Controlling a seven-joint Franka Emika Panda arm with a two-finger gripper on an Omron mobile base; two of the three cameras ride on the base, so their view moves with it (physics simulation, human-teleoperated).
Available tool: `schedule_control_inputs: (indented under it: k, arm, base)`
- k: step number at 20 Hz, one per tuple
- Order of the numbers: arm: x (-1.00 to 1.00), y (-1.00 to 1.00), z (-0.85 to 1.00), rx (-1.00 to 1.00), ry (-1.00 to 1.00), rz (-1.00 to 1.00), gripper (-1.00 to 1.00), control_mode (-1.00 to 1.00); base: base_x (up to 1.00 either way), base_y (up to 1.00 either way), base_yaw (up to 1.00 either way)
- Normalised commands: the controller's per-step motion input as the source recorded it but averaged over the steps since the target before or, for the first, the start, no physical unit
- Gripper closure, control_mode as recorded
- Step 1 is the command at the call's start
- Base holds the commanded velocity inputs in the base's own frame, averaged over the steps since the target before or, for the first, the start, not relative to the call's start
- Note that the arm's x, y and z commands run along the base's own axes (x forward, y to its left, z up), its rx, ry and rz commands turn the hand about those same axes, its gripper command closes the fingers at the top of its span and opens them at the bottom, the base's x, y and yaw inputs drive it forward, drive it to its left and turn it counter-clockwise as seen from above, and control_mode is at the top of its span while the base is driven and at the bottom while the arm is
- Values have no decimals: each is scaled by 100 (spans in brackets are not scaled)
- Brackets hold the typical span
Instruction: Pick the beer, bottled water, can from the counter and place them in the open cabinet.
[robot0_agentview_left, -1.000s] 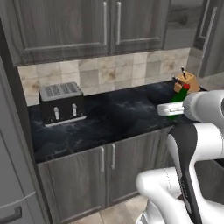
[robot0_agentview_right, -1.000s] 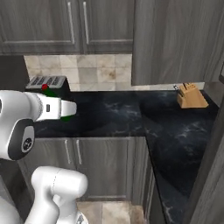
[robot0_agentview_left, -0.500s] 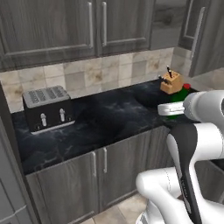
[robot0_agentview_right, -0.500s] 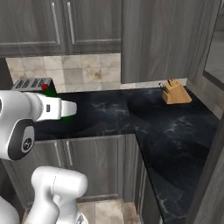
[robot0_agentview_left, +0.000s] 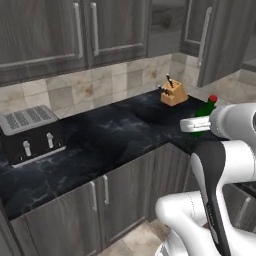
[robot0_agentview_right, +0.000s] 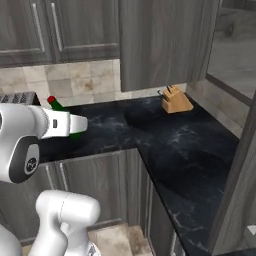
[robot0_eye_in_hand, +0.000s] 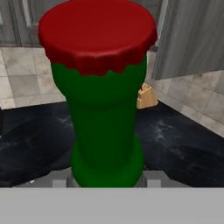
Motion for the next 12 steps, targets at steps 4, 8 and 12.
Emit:
schedule_control_inputs:
  k: [4, 8, 12]
  arm:
    - [0, 0, 0, 0, 0, 0, 100, 100]
    - [0, 0, 0, 0, 0, 0, 100, 100]
    - [0, 0, 0, 0, 0, 0, 100, 100]
  base:
    - [0, -7, -21]
    - [8, -10, -22]
    - [39, -1, -28]
